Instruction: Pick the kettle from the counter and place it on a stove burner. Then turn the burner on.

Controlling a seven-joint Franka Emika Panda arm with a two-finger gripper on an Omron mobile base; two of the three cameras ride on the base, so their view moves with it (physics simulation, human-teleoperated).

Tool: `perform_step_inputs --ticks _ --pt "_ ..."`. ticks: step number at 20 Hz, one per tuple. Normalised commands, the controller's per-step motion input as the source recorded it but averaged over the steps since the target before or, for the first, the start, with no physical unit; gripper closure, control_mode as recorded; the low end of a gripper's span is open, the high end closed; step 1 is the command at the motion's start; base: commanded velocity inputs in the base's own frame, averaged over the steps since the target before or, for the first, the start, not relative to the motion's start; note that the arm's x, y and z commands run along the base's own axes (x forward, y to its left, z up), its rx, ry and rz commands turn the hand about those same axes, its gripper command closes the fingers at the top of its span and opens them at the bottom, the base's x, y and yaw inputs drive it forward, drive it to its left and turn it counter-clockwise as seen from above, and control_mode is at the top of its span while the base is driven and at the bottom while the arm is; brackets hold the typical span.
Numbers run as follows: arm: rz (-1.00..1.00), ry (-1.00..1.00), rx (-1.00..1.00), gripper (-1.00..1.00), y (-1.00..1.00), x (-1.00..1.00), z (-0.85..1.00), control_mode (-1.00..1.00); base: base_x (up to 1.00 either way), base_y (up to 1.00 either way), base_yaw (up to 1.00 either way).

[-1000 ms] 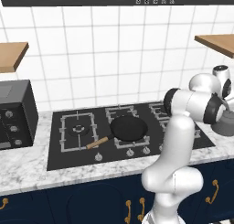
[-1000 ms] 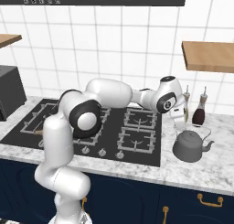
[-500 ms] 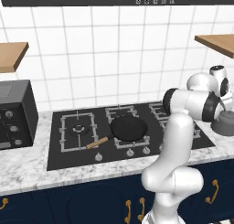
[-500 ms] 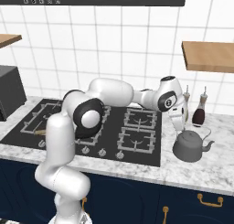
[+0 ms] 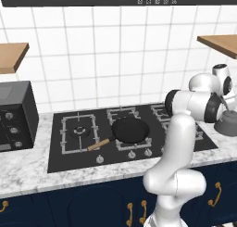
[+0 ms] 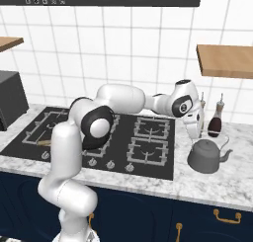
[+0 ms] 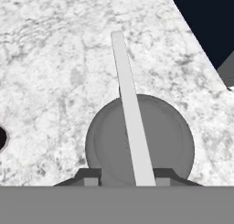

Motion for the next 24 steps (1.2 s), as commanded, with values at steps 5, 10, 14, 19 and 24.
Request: perform_step_inputs --ticks 5,10,14,19,24 --pt "0.09 -0.05 0.00 1.00 0.14 -0.40 0.25 -1.00 0.00 0.00 0.00" --pt "0.14 -0.02 0.00 1.00 0.33 -0.51 0.40 -1.00 0.00 0.00 0.00" --pt "0.20 0.05 -0.05 1.00 0.74 -0.34 0.19 -1.00 0.00 0.00 0.00" --pt "0.22 0.02 -0.11 1.00 0.91 -0.35 0.21 -1.00 0.00 0.00 0.00" --pt "0.23 0.00 -0.09 1.00 0.74 -0.28 0.62 -1.00 0.00 0.00 0.00"
